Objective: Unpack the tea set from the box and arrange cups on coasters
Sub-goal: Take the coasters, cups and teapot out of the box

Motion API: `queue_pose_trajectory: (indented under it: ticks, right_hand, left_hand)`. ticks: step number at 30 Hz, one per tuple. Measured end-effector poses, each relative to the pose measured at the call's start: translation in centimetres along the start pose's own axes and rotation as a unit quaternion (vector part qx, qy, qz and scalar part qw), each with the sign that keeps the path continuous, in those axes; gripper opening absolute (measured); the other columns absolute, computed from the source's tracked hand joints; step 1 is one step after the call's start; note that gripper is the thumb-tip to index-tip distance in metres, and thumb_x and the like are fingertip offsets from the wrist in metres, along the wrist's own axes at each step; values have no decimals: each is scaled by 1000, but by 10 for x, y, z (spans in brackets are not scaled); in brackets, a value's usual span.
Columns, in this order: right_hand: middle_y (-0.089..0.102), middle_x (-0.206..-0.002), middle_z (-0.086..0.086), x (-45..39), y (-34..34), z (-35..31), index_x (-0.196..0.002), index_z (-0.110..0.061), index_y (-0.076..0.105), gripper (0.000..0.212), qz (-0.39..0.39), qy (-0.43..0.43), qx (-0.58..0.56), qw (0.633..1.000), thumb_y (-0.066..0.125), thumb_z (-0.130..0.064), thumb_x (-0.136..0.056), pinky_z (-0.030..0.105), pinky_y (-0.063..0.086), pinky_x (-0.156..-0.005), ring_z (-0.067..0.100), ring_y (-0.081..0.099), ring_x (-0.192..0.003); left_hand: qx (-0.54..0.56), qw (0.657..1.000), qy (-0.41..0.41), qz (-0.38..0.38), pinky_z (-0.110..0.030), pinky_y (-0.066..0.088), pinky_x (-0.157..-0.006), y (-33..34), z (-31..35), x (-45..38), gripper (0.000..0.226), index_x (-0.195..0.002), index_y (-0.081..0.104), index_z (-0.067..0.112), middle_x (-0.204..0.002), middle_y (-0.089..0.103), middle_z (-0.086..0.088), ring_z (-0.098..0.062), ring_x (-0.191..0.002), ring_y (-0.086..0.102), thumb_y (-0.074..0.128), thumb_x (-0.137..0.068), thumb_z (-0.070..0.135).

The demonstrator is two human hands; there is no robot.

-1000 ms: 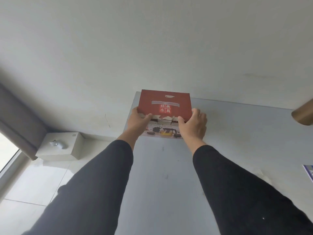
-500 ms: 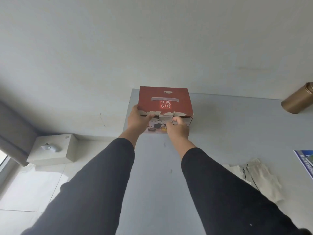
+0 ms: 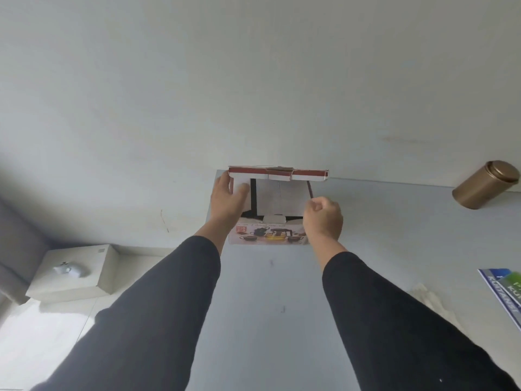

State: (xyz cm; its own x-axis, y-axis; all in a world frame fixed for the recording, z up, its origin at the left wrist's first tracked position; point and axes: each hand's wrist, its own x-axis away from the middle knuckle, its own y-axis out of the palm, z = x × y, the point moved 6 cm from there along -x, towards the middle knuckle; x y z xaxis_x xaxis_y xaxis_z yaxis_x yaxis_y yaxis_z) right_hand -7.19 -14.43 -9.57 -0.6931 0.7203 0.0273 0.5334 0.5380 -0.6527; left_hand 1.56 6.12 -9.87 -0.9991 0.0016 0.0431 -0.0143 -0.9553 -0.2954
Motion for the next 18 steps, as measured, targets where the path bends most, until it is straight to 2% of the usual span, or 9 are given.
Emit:
queue_pose_trajectory:
  ticks: [3, 5, 7, 10, 13, 16, 18]
  right_hand:
    - [45, -137, 5, -26, 5, -20, -130, -19, 53, 37, -48, -96, 49, 993, 45, -19, -94, 28, 38, -93, 24, 45, -124]
    - [37, -147, 2, -44, 14, -33, -139, -22, 42, 45, -88, -145, 82, 982, 43, -20, -95, 34, 33, -106, 23, 36, -134]
    - [27, -153, 0, -62, 26, -40, -144, -24, 35, 48, -127, -161, 101, 974, 41, -24, -96, 36, 27, -112, 21, 28, -140]
    - [19, -157, -1, -88, 45, -43, -146, -25, 30, 50, -172, -158, 130, 964, 38, -29, -97, 37, 24, -114, 21, 21, -143]
    - [17, -157, 1, -106, 62, -39, -146, -23, 31, 49, -195, -145, 145, 959, 36, -31, -98, 36, 26, -112, 22, 23, -142]
    - [23, -153, 5, -112, 67, -38, -141, -16, 40, 45, -165, -143, 108, 970, 41, -28, -98, 34, 32, -106, 24, 33, -136]
    - [29, -150, 8, -112, 66, -41, -135, -13, 48, 42, -121, -173, 129, 969, 46, -26, -95, 38, 33, -105, 27, 33, -135]
  left_hand:
    - [-66, 997, 39, 11, -35, 35, -107, 6, 14, -24, 38, -132, 46, 25, -134, 47, 3, -17, -122, 44, 42, -95, 23]
    - [-110, 992, 60, 8, -37, 35, -108, 13, 17, -44, 40, -137, 41, 32, -143, 43, 3, -18, -130, 41, 39, -98, 28]
    - [-174, 982, 74, 9, -39, 38, -105, 21, 17, -66, 39, -138, 39, 32, -143, 43, 3, -20, -129, 43, 39, -99, 30]
    - [-224, 971, 86, 2, -39, 40, -102, 29, 13, -88, 40, -138, 41, 29, -142, 45, 3, -20, -128, 45, 41, -98, 28]
    - [-252, 964, 80, -6, -34, 37, -103, 35, 7, -99, 42, -140, 40, 24, -147, 38, 6, -19, -130, 42, 43, -98, 26]
    - [-245, 966, 82, 0, -24, 33, -100, 39, 2, -103, 44, -138, 43, 23, -150, 31, 10, -17, -131, 41, 49, -95, 19]
    - [-252, 964, 86, -6, -22, 33, -99, 40, -1, -102, 49, -138, 43, 23, -151, 26, 12, -17, -132, 39, 56, -91, 16]
